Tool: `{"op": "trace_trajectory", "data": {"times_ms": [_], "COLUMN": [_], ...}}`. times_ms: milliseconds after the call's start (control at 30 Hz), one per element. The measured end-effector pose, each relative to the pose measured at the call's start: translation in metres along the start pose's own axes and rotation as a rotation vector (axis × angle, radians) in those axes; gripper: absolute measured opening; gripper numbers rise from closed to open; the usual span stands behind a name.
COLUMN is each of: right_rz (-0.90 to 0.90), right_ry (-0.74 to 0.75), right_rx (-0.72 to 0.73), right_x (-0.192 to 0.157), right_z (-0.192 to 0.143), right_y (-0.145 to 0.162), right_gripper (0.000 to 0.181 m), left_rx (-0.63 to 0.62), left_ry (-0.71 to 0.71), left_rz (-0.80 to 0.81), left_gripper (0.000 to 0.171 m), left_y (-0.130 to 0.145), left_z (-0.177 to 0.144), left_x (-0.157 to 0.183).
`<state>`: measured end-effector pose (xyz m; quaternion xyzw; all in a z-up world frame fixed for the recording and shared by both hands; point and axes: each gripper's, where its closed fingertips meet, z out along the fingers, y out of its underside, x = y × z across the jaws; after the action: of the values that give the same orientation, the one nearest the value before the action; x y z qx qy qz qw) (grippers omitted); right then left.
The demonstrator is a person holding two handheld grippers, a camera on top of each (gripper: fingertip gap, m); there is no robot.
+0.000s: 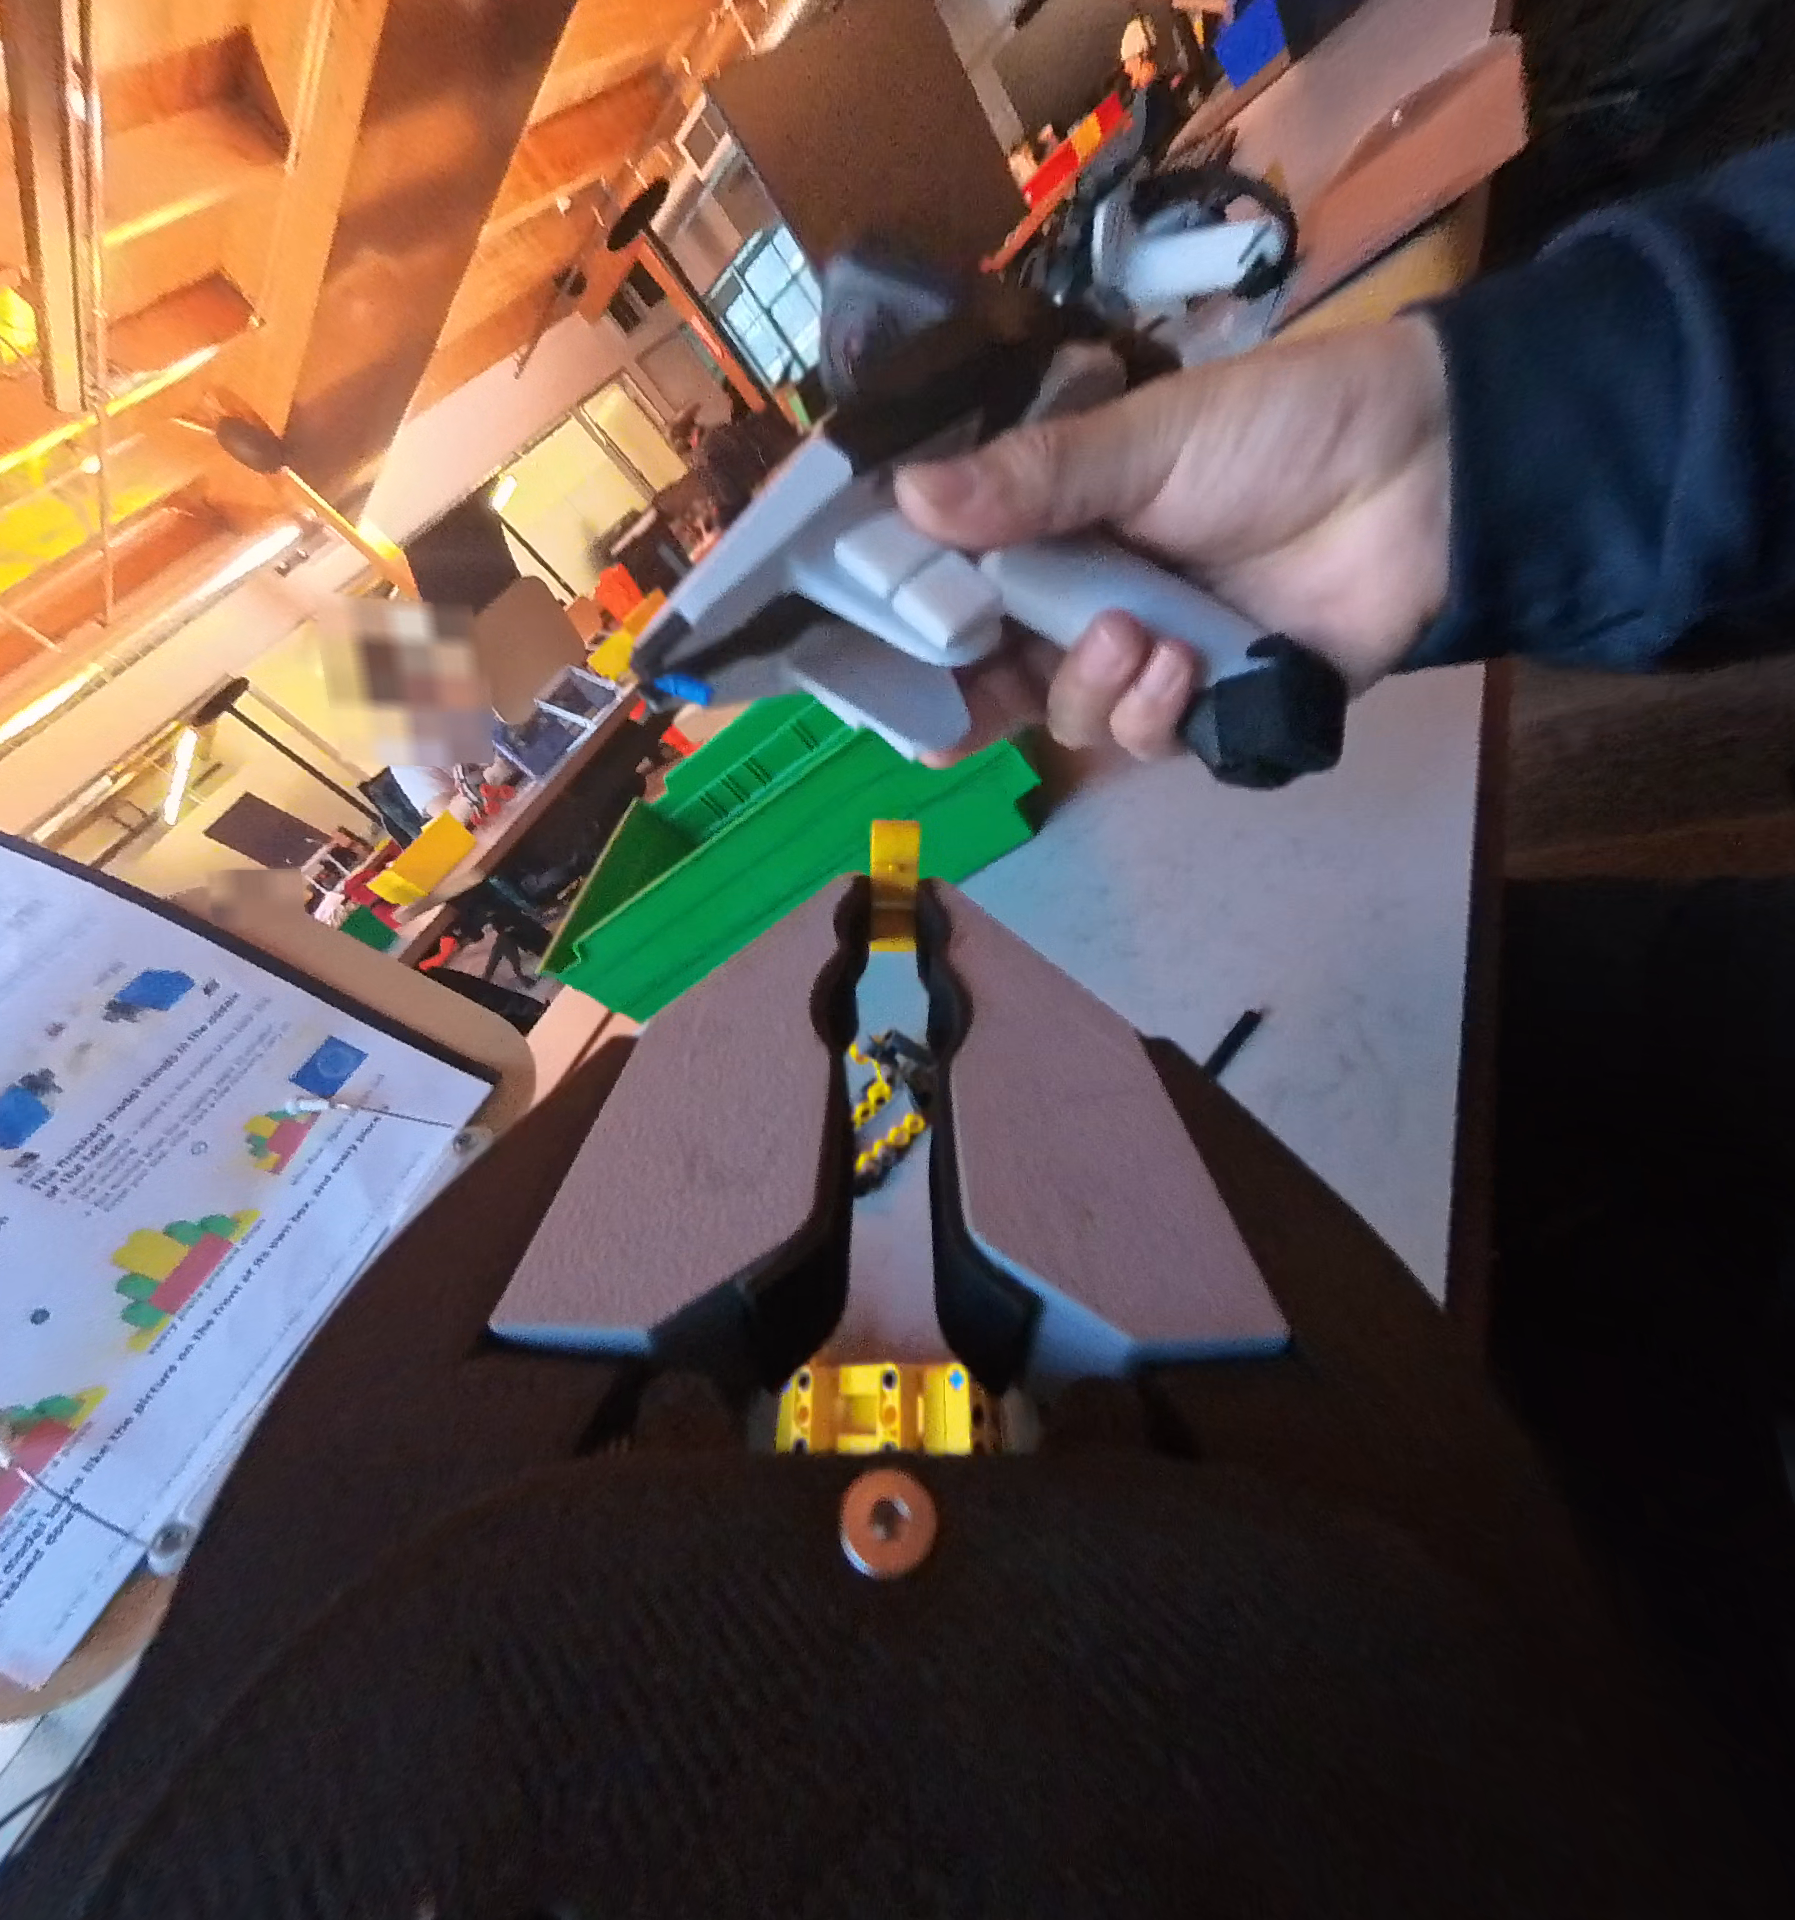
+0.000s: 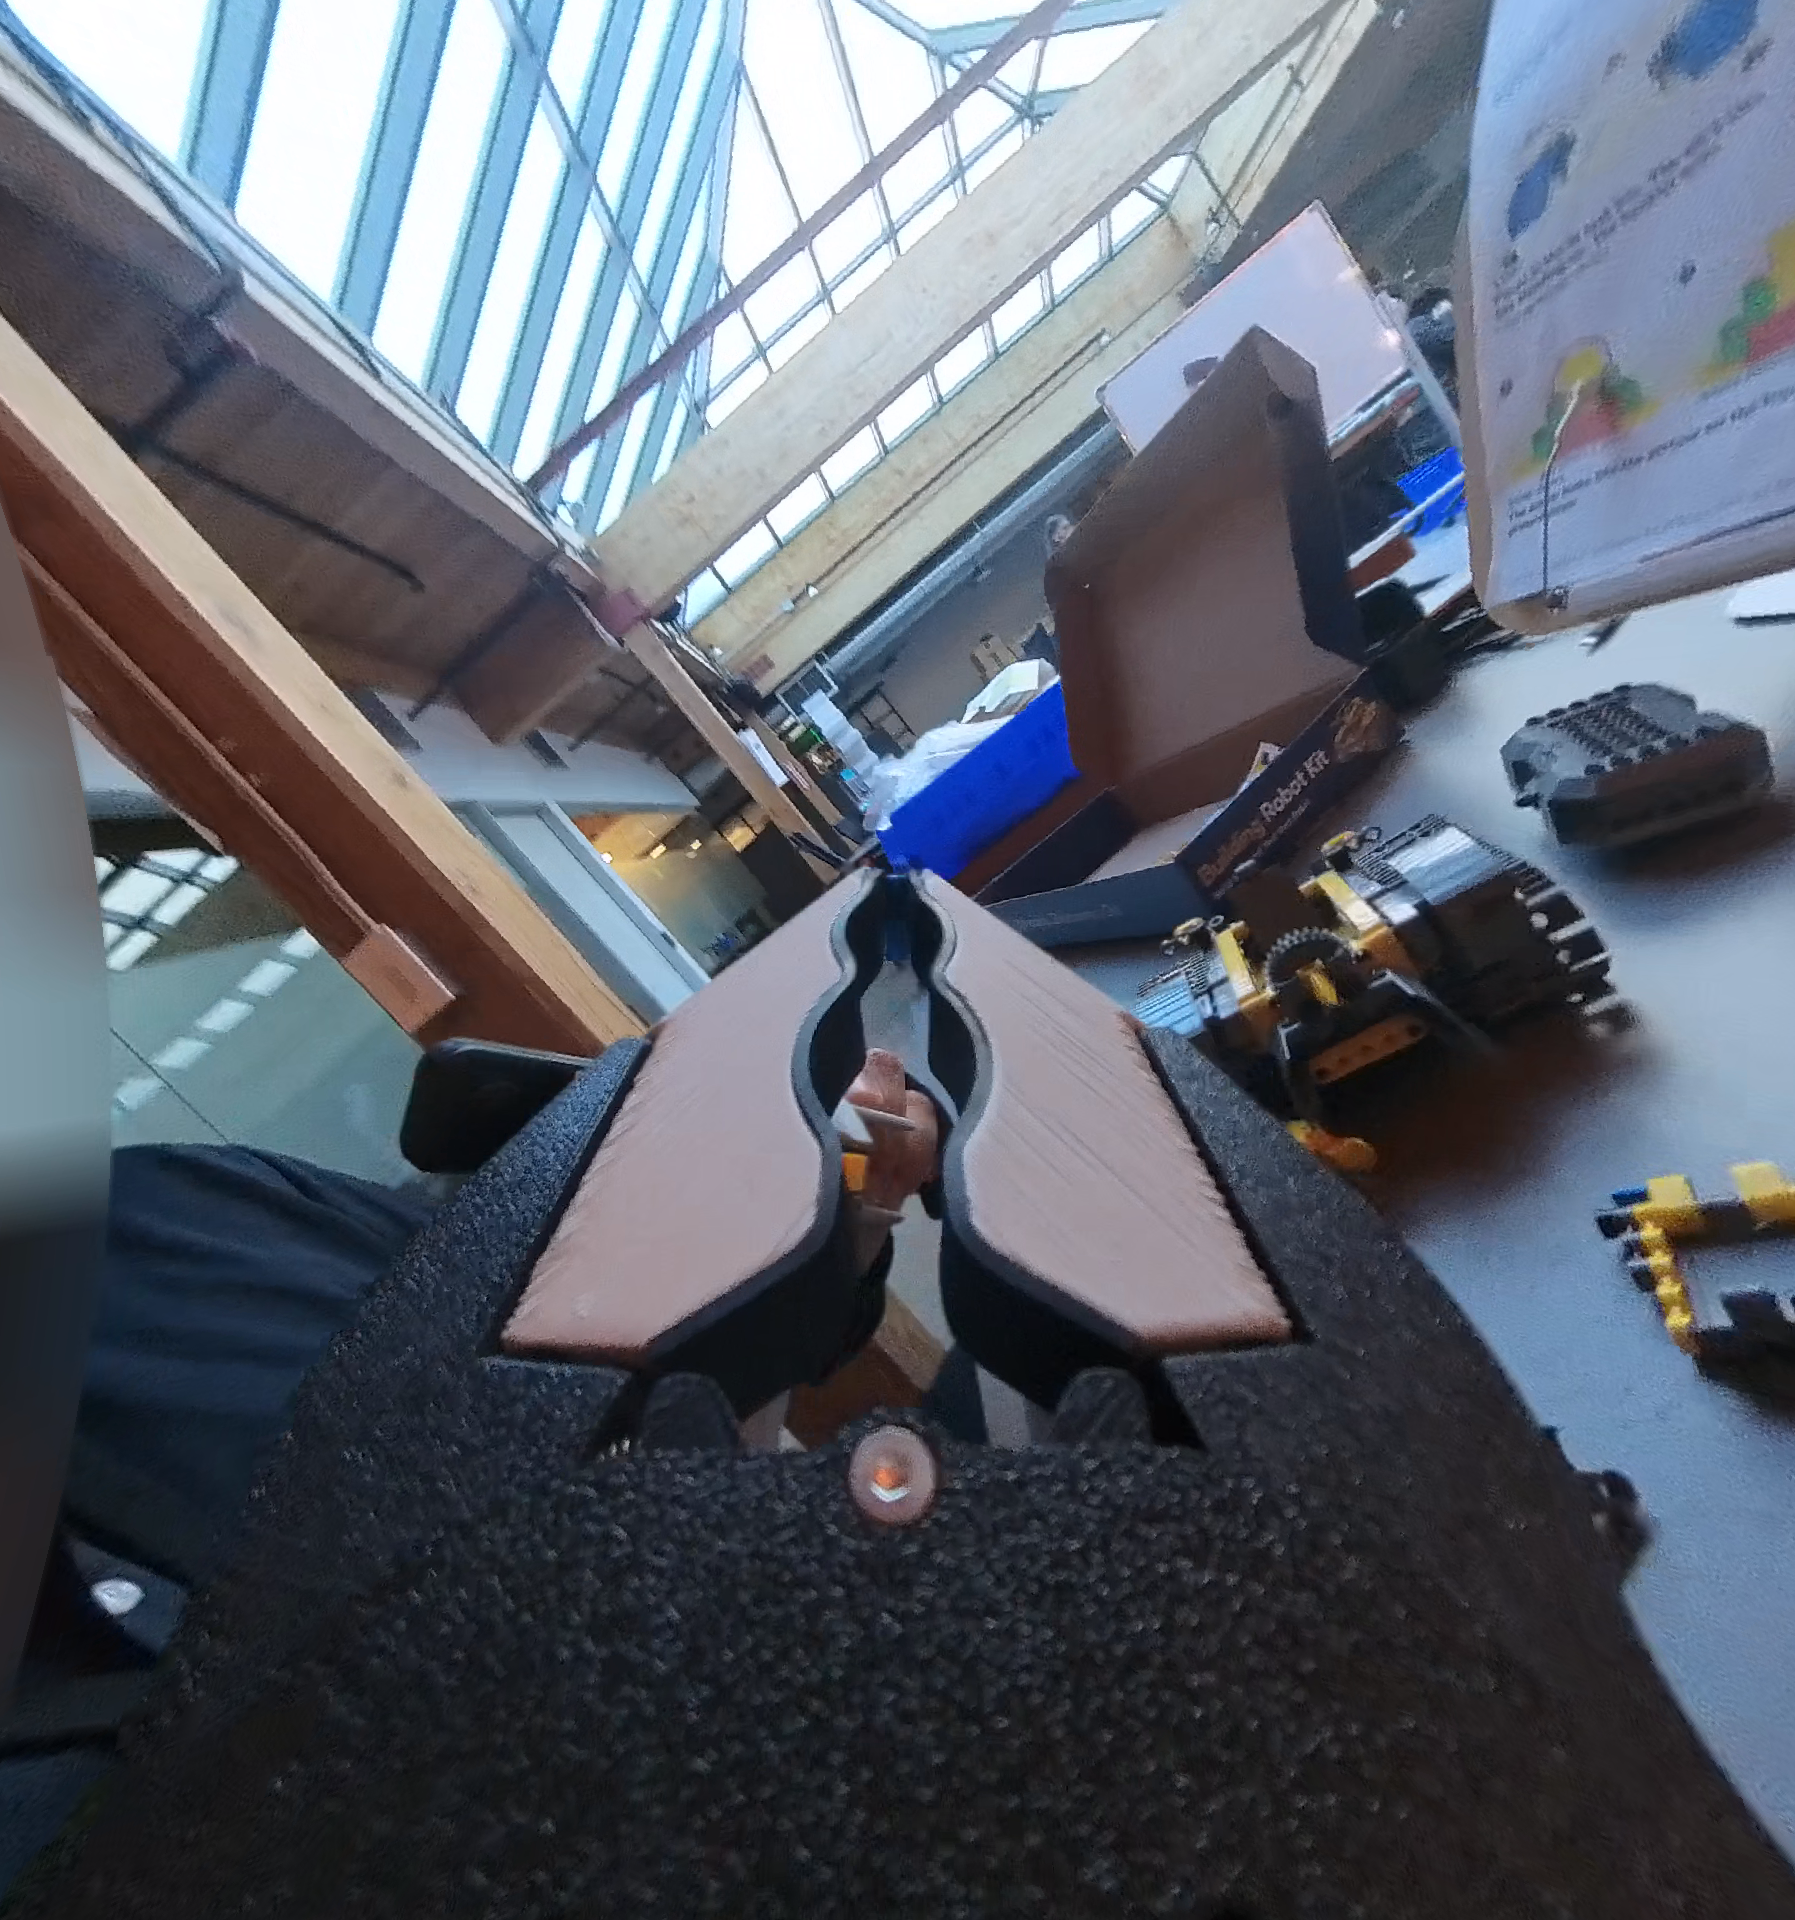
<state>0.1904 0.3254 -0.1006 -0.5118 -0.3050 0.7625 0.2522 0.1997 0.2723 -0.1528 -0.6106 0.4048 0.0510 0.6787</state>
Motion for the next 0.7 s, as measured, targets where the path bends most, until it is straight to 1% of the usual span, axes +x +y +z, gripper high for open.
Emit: {"op": "trace_trajectory", "data": {"times_ms": [67,100,167,233,300,400,500,600,700], "right_rz": [0.023,0.005,-0.071,-0.189,-0.286,-0.319,-0.315,-0.290,-0.324], "right_ry": [0.016,0.039,0.115,0.233,0.339,0.474,0.552,0.579,0.628], "right_rx": [-0.003,-0.016,-0.081,-0.164,-0.255,-0.457,-0.581,-0.684,-0.769], "right_x": [0.007,0.012,0.023,0.039,0.055,0.089,0.118,0.138,0.153], "right_z": [-0.002,-0.003,-0.007,-0.016,-0.028,-0.051,-0.064,-0.068,-0.076], "right_y": [0.002,0.003,0.006,0.007,0.006,0.026,0.050,0.077,0.092], "right_gripper": [0.001,0.001,0.001,0.001,0.001,0.001,0.001,0.002,0.001], "left_rx": [0.018,0.015,-0.002,-0.028,-0.109,-0.226,-0.330,-0.350,-0.381], "left_ry": [-0.008,-0.008,-0.007,-0.005,-0.004,0.074,0.167,0.208,0.233], "left_rz": [0.008,0.017,0.028,0.010,-0.027,-0.162,-0.317,-0.413,-0.478], "left_gripper": [0.005,0.005,0.005,0.005,0.005,0.006,0.006,0.006,0.006], "left_y": [-0.004,-0.002,0.004,0.013,0.031,0.061,0.087,0.098,0.106], "left_z": [-0.002,-0.003,-0.004,-0.004,-0.003,-0.002,-0.002,0.000,0.002], "left_x": [-0.001,-0.001,-0.002,-0.004,-0.009,-0.007,0.004,0.013,0.020]}}
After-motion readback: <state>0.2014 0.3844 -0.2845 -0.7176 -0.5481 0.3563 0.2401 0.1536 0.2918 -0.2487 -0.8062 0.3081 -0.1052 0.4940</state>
